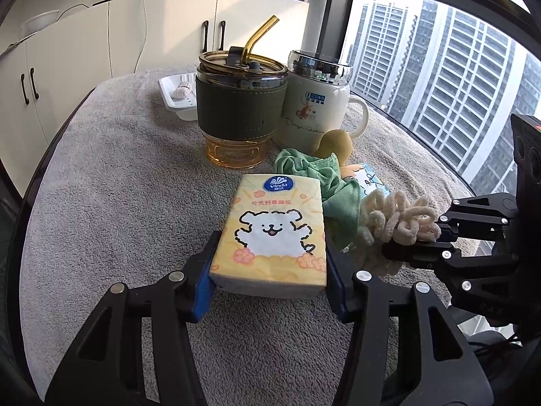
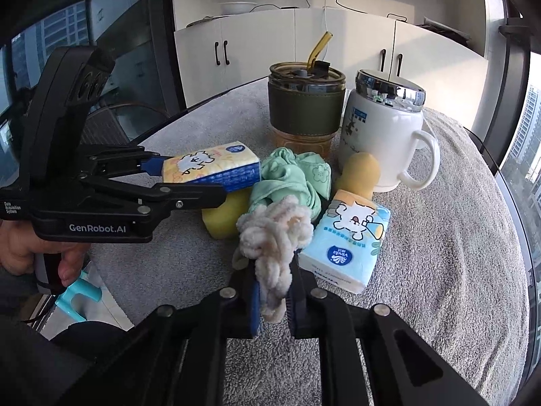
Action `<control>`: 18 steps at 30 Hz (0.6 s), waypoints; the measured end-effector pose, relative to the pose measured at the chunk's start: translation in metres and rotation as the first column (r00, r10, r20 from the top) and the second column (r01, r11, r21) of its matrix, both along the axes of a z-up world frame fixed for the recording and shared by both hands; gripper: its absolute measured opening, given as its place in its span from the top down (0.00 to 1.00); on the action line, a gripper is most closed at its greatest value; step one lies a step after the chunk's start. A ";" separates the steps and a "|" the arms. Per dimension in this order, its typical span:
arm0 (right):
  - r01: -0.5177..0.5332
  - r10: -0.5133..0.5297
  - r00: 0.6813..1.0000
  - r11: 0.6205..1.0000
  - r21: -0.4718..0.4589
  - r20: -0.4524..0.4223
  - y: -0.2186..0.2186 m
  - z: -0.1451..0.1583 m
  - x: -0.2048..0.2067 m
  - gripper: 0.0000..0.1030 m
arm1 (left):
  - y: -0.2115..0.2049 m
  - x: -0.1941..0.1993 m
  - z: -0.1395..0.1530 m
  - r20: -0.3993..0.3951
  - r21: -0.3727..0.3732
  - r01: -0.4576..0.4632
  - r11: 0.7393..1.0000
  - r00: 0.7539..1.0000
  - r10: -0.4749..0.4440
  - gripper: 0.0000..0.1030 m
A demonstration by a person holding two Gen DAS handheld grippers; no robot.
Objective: Organize soft objects
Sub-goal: 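Lift the tissue pack and rope toy and carry both over the white tray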
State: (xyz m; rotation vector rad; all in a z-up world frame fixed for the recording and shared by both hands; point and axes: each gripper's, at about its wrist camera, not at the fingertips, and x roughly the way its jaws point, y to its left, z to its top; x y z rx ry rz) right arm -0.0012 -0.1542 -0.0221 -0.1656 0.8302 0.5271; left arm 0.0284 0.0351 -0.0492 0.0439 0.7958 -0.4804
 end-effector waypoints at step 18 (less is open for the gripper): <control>0.019 -0.019 1.000 1.000 -0.004 0.023 -0.019 0.018 -0.019 0.87 | 0.007 -0.020 0.016 0.028 0.001 -0.018 1.000 0.999 0.018 0.51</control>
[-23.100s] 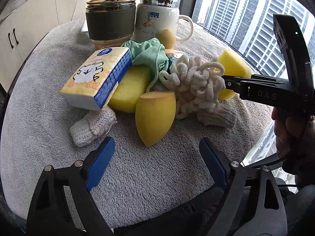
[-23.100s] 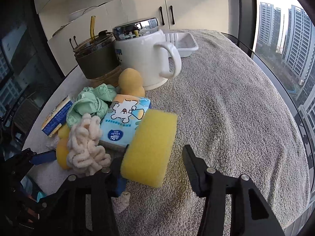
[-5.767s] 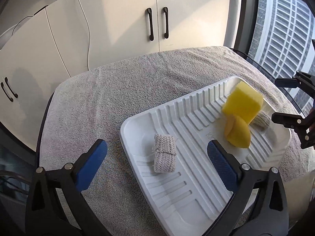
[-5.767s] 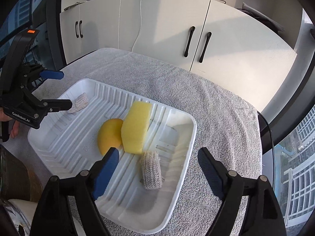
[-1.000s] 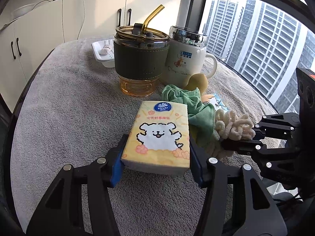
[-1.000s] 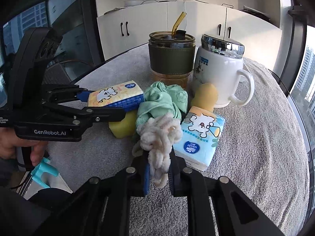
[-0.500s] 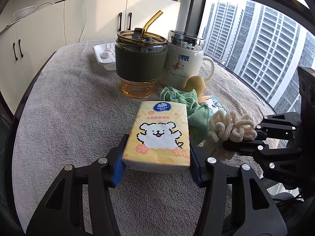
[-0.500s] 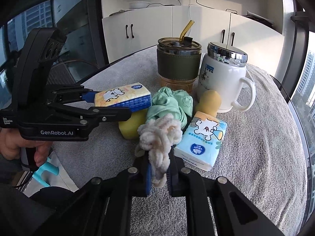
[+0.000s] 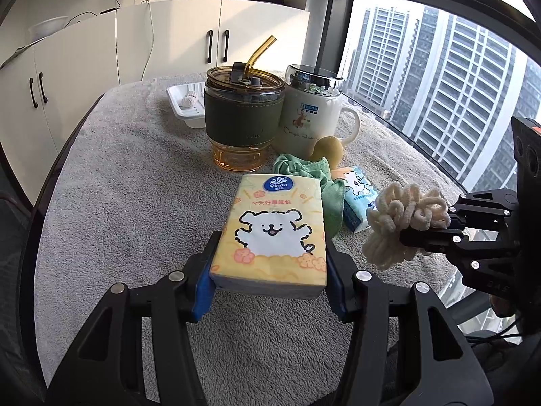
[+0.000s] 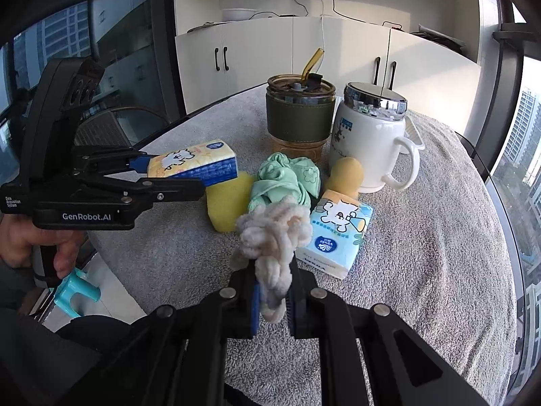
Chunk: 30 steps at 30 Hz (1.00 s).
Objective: Organize soft objects
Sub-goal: 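Lift the tissue pack and rope toy and carry both over the white tray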
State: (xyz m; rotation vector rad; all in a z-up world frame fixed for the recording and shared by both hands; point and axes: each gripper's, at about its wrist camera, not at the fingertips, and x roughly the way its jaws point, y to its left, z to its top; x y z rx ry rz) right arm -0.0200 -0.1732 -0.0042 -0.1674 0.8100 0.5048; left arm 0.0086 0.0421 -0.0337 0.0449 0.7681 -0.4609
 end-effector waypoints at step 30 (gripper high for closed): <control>0.117 -0.093 0.977 0.987 -0.115 0.194 -0.093 0.101 0.116 0.87 | 0.053 0.113 0.083 0.133 0.061 -0.093 0.994 0.988 0.084 0.50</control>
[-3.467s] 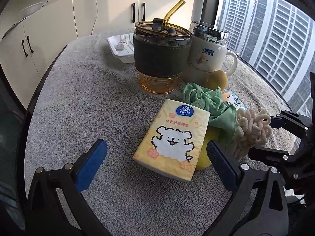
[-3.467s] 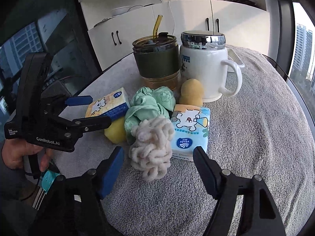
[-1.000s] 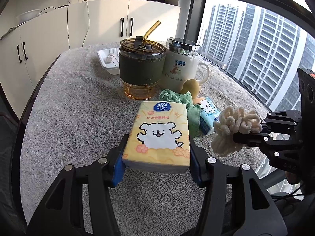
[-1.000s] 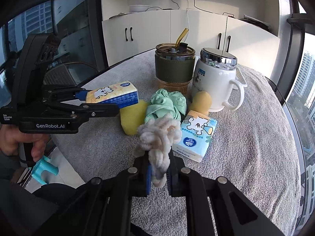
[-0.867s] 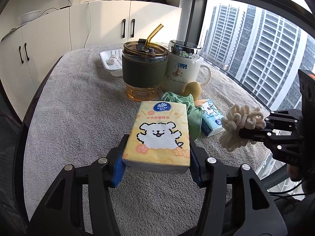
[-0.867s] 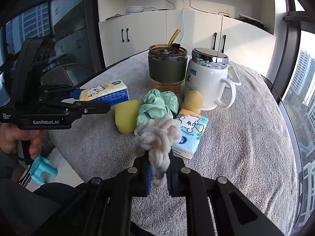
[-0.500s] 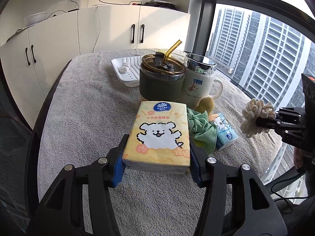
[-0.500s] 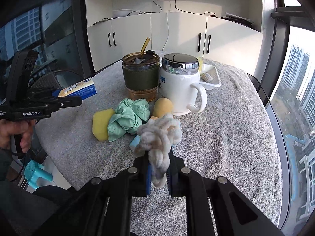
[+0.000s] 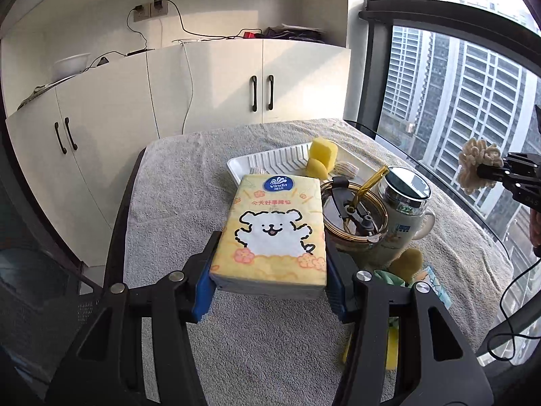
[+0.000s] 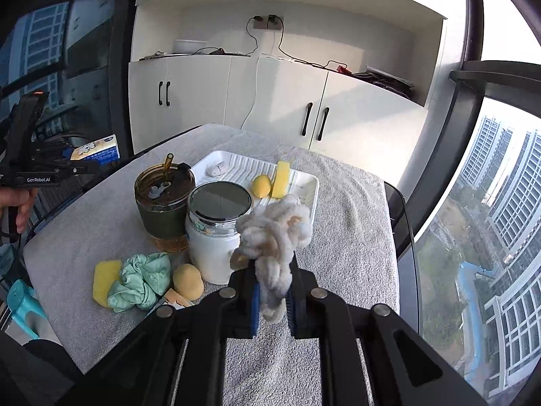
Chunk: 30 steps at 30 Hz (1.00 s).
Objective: Organize soft objects
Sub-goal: 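Lift the tissue pack and rope toy and carry both over the white tray, then lower the tissue pack and rope toy into the tray and open both tools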
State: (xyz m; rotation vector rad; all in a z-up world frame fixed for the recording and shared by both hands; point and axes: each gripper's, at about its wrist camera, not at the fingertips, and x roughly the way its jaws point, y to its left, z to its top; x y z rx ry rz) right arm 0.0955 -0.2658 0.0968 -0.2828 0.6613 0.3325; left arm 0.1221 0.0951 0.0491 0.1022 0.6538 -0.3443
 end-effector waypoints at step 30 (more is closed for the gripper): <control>-0.187 0.175 0.968 0.981 -0.049 -0.182 0.045 -0.056 0.228 0.87 | -0.065 0.212 -0.059 -0.177 0.084 0.160 0.984 0.974 -0.143 0.50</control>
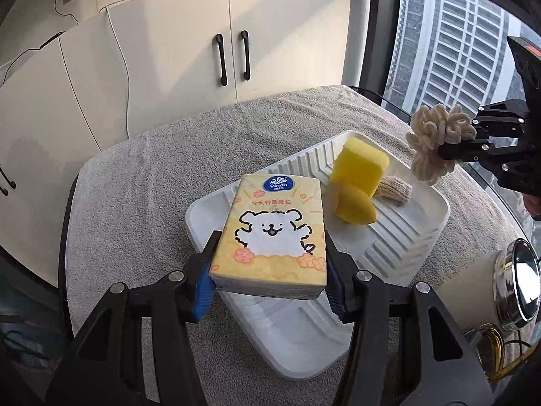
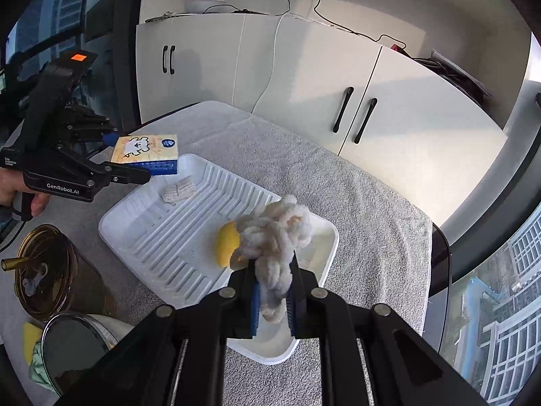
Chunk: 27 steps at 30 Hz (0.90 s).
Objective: Organize soft objects
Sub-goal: 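Lower the tissue pack and rope toy into the tray and open both tools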
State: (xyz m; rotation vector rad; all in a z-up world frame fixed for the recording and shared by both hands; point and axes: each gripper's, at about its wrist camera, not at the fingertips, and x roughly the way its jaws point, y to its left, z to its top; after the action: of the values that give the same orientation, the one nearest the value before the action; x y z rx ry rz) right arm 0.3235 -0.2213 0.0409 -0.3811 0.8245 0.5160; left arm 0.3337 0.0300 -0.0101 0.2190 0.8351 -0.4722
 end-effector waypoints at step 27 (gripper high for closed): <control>-0.066 0.069 0.985 0.998 0.022 -0.157 0.005 -0.079 0.025 0.84 | -0.016 0.017 -0.063 -0.126 -0.008 0.024 1.000 0.992 -0.025 0.47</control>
State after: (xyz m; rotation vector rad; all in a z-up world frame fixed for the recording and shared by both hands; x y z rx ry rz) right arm 0.3490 -0.2168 -0.0385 -0.3568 0.9619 0.6220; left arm 0.3506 0.0138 -0.0727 0.1951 0.9546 -0.5157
